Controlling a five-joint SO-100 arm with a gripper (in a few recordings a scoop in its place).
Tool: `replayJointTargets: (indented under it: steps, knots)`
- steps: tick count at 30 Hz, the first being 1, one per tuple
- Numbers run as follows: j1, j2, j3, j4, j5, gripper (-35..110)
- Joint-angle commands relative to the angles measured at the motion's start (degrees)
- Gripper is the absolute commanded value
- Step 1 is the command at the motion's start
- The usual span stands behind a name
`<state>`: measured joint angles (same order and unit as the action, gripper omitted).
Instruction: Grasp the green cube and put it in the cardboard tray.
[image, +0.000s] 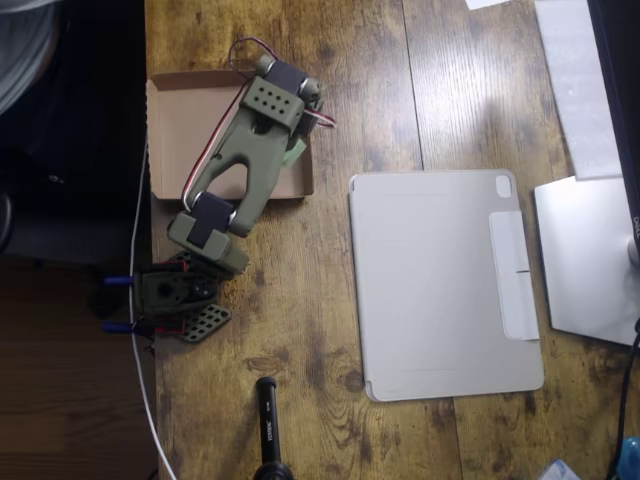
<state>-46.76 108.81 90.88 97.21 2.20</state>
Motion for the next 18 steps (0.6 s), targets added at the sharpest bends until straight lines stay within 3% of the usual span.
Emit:
replayJointTargets:
  steps: [1, 18]
  knots:
    - [-0.88, 2.72, 0.09, 0.35, -0.18, 17]
    - [-0.88, 2.29, 0.53, 0.44, -0.44, 24]
